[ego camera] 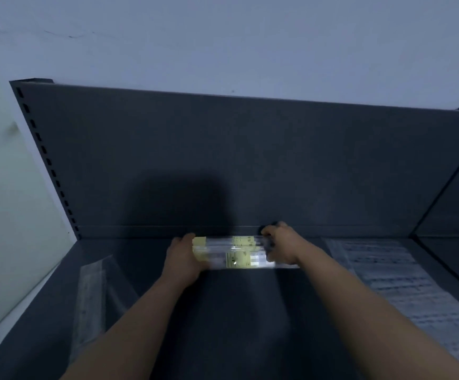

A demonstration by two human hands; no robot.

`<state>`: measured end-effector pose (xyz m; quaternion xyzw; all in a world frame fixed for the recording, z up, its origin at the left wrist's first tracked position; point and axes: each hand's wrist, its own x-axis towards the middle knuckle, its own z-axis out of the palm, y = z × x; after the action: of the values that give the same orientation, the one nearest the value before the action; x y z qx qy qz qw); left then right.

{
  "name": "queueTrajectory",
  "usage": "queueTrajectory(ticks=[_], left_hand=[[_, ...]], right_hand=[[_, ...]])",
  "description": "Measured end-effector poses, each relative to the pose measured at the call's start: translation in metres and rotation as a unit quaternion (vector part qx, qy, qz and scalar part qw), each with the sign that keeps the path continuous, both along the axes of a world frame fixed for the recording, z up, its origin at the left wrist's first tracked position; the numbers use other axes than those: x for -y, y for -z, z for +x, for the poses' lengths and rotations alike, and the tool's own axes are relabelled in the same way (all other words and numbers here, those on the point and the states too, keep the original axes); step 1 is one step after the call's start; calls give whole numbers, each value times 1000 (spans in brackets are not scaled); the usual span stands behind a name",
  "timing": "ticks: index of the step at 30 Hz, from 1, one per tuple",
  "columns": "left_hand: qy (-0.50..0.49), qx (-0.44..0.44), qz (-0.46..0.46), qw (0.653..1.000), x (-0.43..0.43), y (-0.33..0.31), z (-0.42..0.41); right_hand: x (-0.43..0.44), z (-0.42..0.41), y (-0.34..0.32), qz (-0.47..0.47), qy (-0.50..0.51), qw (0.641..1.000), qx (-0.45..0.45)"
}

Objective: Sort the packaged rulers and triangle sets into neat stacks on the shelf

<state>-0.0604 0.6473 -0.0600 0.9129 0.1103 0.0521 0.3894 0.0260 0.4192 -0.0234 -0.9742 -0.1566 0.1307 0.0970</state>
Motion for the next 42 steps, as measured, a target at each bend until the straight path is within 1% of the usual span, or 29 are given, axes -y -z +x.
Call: queueTrajectory(ticks=[4, 6, 9, 11, 15, 19, 20, 21, 22, 23, 24, 25, 26, 27, 29, 30, 31, 33, 35, 38, 42], left_hand=[[-28, -117, 72, 990, -4, -7, 14], [-14, -134, 36, 990, -3, -11, 20], [5, -121, -44, 992, 1, -14, 23], [2, -101, -74, 992, 3, -10, 21], [-18, -70, -88, 994, 0, 1, 14], [-35, -60, -75, 995, -1, 2, 2], [-38, -65, -63, 995, -3, 1, -3], [-41, -71, -26, 996, -5, 0, -9], [-50, -81, 46, 994, -9, -2, -17], [-67, -90, 138, 984, -14, -4, -27], [-92, -101, 223, 965, -20, -6, -38], [-119, -121, 275, 947, -27, -6, -49], [-147, -151, 294, 932, -33, -6, -60], [-172, -189, 291, 922, -39, -5, -72], [-201, -271, 243, 910, -49, -2, -89], [-202, -295, 212, 910, -53, 0, -94], [-197, -302, 187, 914, -57, 1, -98], [-173, -285, 184, 925, -69, 6, -102], [-136, -261, 212, 932, -86, 11, -105], [-92, -231, 246, 937, -119, 17, -108], [-54, -211, 260, 941, -158, 19, -109]], right_hand=[[2, 21, -4, -60, -28, 996, -57], [2, 26, -6, -72, -39, 993, -86], [3, 30, -8, -81, -46, 989, -119], [3, 31, -9, -74, -41, 987, -136], [3, 23, -10, -89, -40, 986, -132], [5, 11, -9, -36, -51, 988, -140], [5, 7, -7, -21, -57, 989, -132], [5, 3, -5, -7, -56, 991, -125], [4, -2, -2, 14, -53, 991, -123], [2, -7, 1, 33, -46, 991, -123], [-1, -11, 4, 49, -43, 991, -118], [-5, -16, 6, 54, -43, 992, -106], [-9, -21, 8, 55, -42, 994, -86], [-15, -25, 10, 54, -38, 996, -65], [-28, -34, 10, 49, -32, 998, -33], [-35, -39, 10, 47, -33, 998, -25], [-41, -42, 11, 46, -36, 998, -21], [-54, -48, 14, 48, -39, 998, -16], [-66, -53, 14, 46, -38, 998, -12], [-83, -62, 14, 44, -26, 999, -6], [-102, -73, 13, 43, -40, 998, 4]])
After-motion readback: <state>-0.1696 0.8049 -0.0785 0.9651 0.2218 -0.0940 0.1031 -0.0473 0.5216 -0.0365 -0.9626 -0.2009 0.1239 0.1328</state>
